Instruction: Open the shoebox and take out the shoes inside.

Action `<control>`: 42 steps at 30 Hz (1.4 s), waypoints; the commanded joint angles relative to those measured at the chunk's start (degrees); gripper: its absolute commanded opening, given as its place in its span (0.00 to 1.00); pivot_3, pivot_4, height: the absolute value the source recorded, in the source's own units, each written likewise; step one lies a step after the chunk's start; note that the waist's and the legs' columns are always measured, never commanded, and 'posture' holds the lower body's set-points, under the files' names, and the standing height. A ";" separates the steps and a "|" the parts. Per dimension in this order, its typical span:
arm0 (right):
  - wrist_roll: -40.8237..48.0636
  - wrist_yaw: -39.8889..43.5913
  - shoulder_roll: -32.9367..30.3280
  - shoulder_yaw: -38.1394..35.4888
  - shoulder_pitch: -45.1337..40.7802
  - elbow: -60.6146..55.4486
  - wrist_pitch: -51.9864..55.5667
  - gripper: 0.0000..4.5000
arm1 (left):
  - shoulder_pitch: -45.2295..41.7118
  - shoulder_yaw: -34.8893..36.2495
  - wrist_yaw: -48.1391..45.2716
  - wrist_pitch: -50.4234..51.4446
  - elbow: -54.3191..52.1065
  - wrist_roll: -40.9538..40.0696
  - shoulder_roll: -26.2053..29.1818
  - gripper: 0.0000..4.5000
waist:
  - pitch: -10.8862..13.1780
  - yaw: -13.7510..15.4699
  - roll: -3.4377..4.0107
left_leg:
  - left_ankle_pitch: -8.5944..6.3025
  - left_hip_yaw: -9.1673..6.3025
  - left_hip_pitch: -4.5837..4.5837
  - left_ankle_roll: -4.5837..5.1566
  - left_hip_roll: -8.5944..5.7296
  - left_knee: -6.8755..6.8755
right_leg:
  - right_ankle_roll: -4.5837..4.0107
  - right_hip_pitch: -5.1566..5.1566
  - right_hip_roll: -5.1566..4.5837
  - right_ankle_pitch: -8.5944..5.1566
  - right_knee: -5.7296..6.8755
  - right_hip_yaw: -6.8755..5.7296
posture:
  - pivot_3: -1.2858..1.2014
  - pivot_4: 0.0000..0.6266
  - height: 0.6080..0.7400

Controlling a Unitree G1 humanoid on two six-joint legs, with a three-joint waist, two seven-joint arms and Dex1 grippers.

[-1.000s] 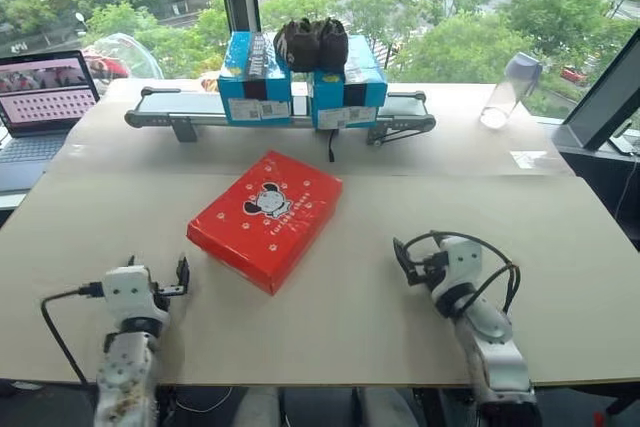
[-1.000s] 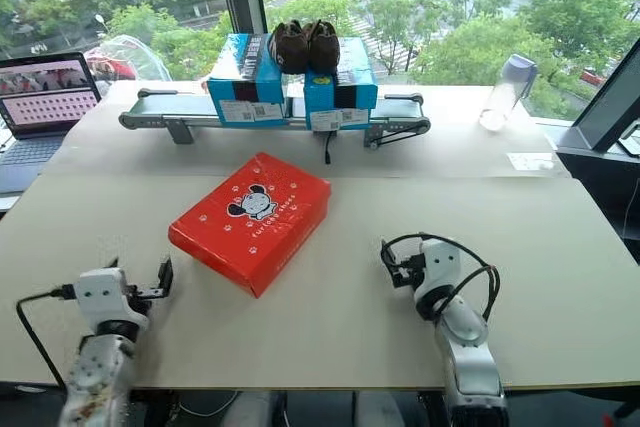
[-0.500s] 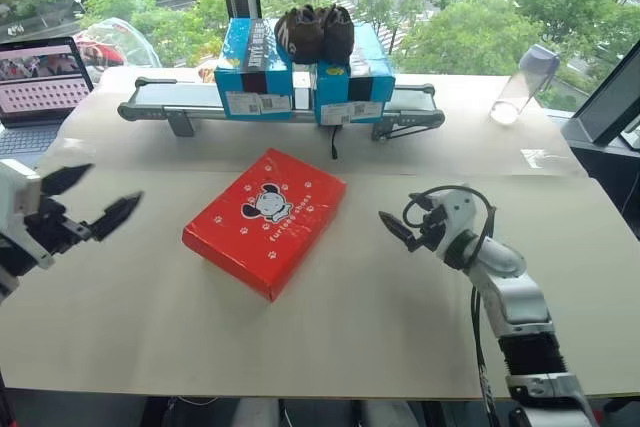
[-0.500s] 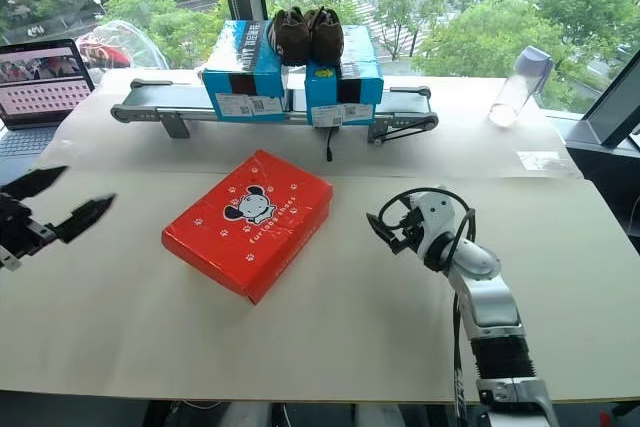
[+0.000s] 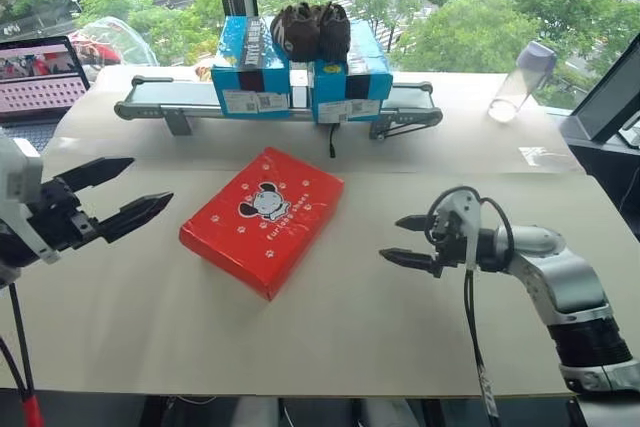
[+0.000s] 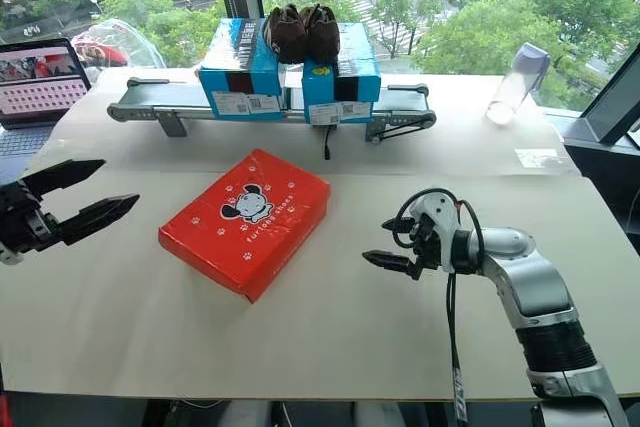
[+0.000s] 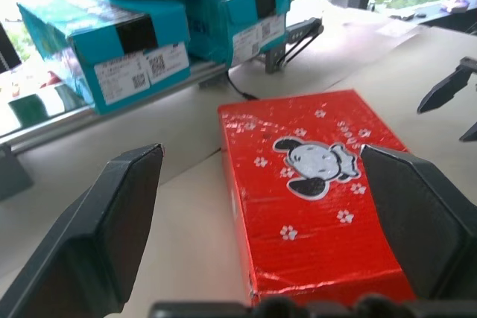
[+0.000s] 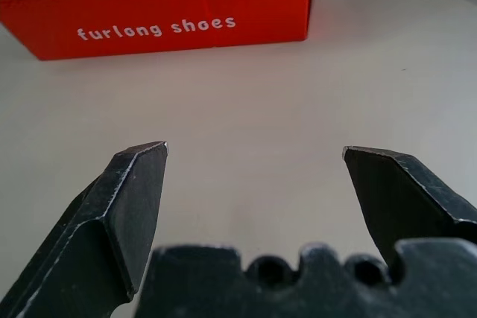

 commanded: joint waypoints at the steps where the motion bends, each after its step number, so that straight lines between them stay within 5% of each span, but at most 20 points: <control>1: 0.55 1.33 -1.04 -0.49 -1.17 0.24 -0.45 0.99 | -1.28 2.88 -1.16 -0.10 -1.25 -2.07 0.06 1.00 | 0.01 0.01 -0.01 | 0.00 0.01 0.00 0.00 -0.01 0.01 | 0.01 0.00 -0.01 0.00 0.00 0.01 | 0.52 0.24 1.00; 12: -2.18 5.12 -1.61 2.13 -2.12 6.73 -5.04 0.99 | 2.72 5.03 -11.30 1.58 -0.31 -1.76 3.59 1.00 | 0.01 -0.18 -0.02 | 0.01 0.02 0.00 -0.01 0.01 0.03 | -0.31 -0.02 0.04 0.19 0.03 0.01 | 0.52 0.24 1.00; 15: -2.52 5.31 -0.73 2.46 -3.19 8.47 -6.17 0.83 | 3.80 5.88 -14.96 1.29 1.91 -0.66 5.09 1.00 | 0.01 -0.23 -0.02 | 0.02 0.02 0.01 -0.01 0.01 0.04 | -0.31 -0.02 0.05 0.18 0.05 0.01 | 0.52 0.24 1.00; 26: -2.94 4.94 0.82 2.45 -5.16 9.64 -6.67 0.01 | 4.46 5.08 -19.86 -0.85 5.63 4.26 5.20 1.00 | 0.02 0.00 -0.01 | 0.02 0.02 0.00 -0.02 0.01 0.04 | -0.32 -0.01 0.04 0.19 0.05 0.01 | 0.52 0.24 1.00; 42: -1.17 4.18 0.36 1.95 -5.07 4.47 -1.95 0.01 | 2.20 4.99 -20.44 4.16 9.98 4.28 6.69 1.00 | 0.02 -0.15 -0.01 | 0.02 0.01 0.01 -0.02 0.03 0.06 | -0.33 -0.02 0.06 0.20 0.12 0.00 | 0.52 0.24 1.00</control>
